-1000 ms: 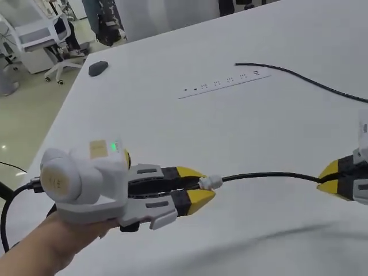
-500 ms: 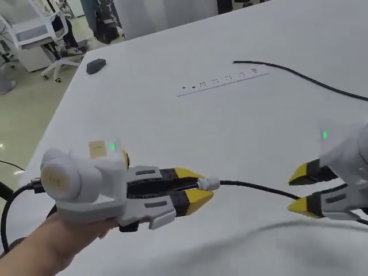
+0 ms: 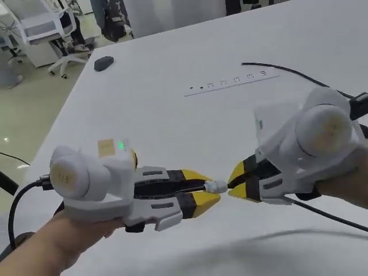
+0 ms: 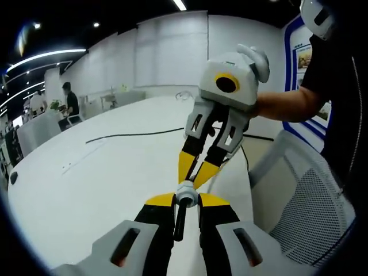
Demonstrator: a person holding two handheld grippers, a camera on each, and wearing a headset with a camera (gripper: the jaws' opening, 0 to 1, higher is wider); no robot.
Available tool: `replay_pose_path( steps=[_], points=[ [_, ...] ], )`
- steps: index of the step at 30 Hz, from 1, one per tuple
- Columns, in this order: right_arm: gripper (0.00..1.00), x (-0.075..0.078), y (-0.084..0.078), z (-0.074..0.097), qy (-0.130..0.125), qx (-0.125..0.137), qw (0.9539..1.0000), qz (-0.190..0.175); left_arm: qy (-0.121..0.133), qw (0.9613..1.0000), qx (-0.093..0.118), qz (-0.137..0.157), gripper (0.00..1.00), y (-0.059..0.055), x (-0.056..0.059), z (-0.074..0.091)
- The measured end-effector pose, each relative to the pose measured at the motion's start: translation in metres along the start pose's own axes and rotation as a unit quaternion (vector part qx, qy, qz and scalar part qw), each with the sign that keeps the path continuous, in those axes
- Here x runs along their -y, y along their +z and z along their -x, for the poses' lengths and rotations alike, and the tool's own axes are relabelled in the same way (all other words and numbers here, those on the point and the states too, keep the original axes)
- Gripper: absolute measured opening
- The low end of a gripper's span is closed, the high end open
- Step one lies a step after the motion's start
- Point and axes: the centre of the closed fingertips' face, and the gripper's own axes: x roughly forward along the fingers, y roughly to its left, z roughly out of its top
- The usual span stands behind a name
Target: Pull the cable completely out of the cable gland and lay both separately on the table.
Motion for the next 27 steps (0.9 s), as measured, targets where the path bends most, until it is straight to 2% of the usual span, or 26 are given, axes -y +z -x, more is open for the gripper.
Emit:
replay_pose_path(
  steps=[6, 7, 10, 11, 13, 18, 23, 26, 27],
  points=[
    [0.0, 0.001, 0.004, -0.004, 0.007, -0.006, 1.0, 0.001, 0.003, 1.0, 0.007, 0.004, 0.14, 0.0, -0.002, 0.008],
    [0.0, 0.002, 0.003, -0.004, 0.005, -0.011, 0.9999, 0.005, 0.008, 0.9999, 0.011, -0.003, 0.14, 0.002, -0.004, 0.013],
    [0.0, 0.005, 0.006, -0.004, 0.002, -0.01, 0.9999, 0.006, 0.013, 0.9996, 0.022, 0.008, 0.14, 0.003, -0.009, 0.026],
    [0.0, 0.004, 0.01, -0.003, 0.007, -0.003, 1.0, 0.005, 0.013, 0.9996, 0.023, 0.013, 0.14, 0.002, -0.01, 0.031],
    [0.0, 0.004, 0.011, -0.006, 0.011, -0.004, 0.9999, -0.002, 0.016, 0.9995, 0.024, 0.014, 0.14, 0.0, -0.011, 0.039],
    [0.0, 0.009, 0.008, -0.015, 0.009, -0.025, 0.9996, 0.006, 0.033, 0.9988, 0.028, 0.023, 0.14, -0.011, -0.023, 0.062],
    [0.0, 0.022, 0.005, -0.023, 0.006, -0.046, 0.9989, 0.004, 0.055, 0.9972, 0.039, 0.032, 0.14, -0.021, -0.037, 0.088],
    [0.0, 0.034, 0.006, -0.03, 0.0, -0.055, 0.9984, -0.014, 0.075, 0.9947, 0.053, 0.046, 0.14, -0.033, -0.049, 0.102],
    [0.0, 0.039, 0.01, -0.034, -0.009, -0.05, 0.9977, -0.045, 0.079, 0.9939, 0.056, 0.051, 0.14, -0.036, -0.052, 0.105]
  ],
)
